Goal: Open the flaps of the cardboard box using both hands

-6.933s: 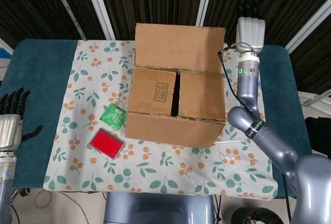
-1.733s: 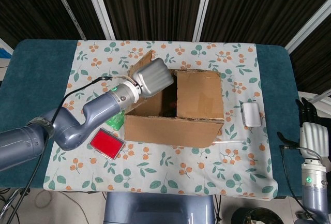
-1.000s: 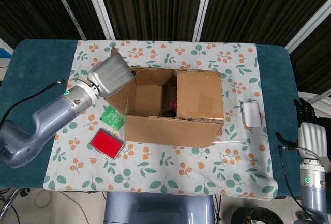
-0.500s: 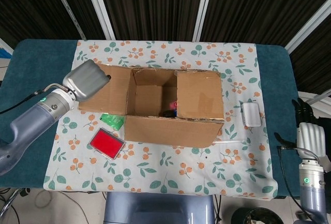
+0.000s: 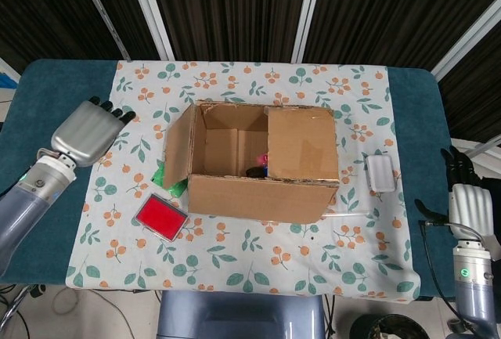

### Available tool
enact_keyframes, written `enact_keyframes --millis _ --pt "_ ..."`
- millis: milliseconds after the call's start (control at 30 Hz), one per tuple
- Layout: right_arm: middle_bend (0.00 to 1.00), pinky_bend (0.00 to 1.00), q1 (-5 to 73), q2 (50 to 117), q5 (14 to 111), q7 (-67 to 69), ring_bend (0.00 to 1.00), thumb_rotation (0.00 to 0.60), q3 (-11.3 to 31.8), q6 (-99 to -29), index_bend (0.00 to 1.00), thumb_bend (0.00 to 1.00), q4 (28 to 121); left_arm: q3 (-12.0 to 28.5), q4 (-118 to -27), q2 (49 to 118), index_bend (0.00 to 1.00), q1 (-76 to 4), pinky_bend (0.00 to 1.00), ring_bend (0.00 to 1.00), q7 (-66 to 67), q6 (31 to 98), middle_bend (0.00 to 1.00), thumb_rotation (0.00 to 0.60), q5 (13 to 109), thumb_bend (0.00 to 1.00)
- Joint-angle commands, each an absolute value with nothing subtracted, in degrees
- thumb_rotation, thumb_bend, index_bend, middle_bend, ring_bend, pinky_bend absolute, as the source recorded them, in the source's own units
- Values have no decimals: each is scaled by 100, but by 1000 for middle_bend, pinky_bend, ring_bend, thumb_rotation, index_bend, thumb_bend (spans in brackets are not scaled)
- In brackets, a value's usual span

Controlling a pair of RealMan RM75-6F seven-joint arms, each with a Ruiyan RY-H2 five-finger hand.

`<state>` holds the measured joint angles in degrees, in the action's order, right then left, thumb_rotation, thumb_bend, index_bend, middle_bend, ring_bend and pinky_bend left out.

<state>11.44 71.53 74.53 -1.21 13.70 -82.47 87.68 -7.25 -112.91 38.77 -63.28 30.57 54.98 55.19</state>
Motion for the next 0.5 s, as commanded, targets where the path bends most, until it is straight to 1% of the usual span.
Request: enact_keyframes --millis 33,67,100,200,233,333,433,500 --pt "0 228 1199 7028 7525 -238 0 600 1369 -8192 0 247 8881 -632 -11555 4610 20 -4859 57 8 2182 7472 74 600 5863 295" --pt "0 229 1244 6955 7555 -310 0 600 1369 -8129 0 249 8947 -637 -11480 4885 7 -4508 43 0 2045 7942 46 600 5987 273" --pt "0 229 1286 6898 7574 -371 0 600 1374 -8073 0 253 8996 -647 -11400 5069 1 -4295 38 0 1984 8214 30 600 6065 262" --pt "0 229 1456 6713 7601 -535 0 600 1439 -7864 0 308 9203 -691 -11053 5593 0 -3754 35 0 1895 8849 19 600 6260 257" --pt "0 229 1556 6624 7627 -622 0 600 1478 -7758 0 319 9317 -720 -10806 5823 0 -3542 35 0 1917 9085 18 600 6363 257" --pt "0 229 1819 6444 7679 -837 0 600 1594 -7503 0 350 9560 -780 -10195 6278 0 -3105 35 0 1942 9494 7 600 6538 257" --pt "0 228 2089 6335 7701 -1041 0 600 1713 -7254 0 359 9726 -793 -9736 6558 0 -2806 35 0 1819 9684 2 600 6645 254" --pt "0 228 2346 6270 7681 -1234 0 600 1817 -7000 0 359 9814 -762 -9440 6716 0 -2616 35 0 1650 9747 0 600 6690 228"
